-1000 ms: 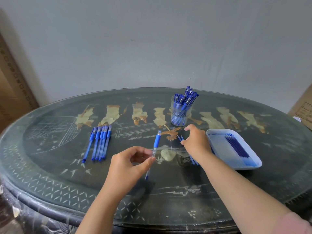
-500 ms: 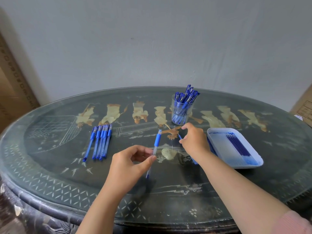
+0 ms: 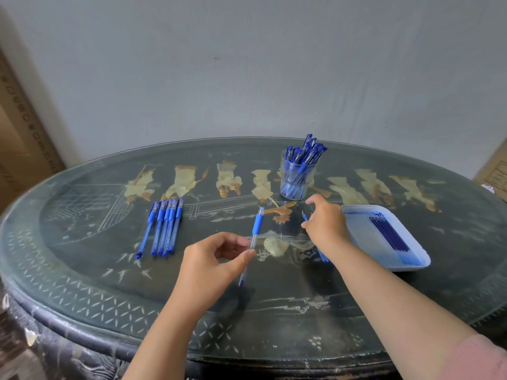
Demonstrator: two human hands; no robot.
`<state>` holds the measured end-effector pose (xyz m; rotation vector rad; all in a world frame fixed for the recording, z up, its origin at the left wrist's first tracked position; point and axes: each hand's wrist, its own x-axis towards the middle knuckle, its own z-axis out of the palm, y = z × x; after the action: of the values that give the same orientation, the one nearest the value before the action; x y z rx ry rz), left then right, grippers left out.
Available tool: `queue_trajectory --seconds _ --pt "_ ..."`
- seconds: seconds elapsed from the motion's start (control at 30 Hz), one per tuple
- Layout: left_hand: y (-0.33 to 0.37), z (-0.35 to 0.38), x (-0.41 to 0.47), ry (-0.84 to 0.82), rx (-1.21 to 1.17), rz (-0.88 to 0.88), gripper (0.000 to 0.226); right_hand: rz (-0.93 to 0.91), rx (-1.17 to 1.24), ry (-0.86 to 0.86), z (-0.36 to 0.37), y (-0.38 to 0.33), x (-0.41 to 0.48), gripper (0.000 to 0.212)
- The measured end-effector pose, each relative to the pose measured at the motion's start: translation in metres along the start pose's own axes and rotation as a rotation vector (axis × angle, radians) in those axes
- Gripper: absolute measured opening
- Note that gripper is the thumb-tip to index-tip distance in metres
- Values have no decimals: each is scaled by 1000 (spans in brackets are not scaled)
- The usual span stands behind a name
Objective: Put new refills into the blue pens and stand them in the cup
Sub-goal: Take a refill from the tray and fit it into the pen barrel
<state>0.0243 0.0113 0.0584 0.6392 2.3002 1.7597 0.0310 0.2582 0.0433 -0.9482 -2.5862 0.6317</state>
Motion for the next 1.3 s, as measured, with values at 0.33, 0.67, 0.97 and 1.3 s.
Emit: queue_trajectory --seconds 0.33,0.67,0.97,1.3 --pt "0 0 1 -1 14 -2 12 -16 -6 11 -2 2 0 39" --pt "-1 -1 1 -2 6 -9 11 56 -23 -5 -3 2 2 35" --pt "-2 0 2 8 -7 -23 11 72 -11 -1 -3 1 0 34" --pt "-1 -1 1 5 11 -18 11 64 3 -6 -7 -2 -3 33"
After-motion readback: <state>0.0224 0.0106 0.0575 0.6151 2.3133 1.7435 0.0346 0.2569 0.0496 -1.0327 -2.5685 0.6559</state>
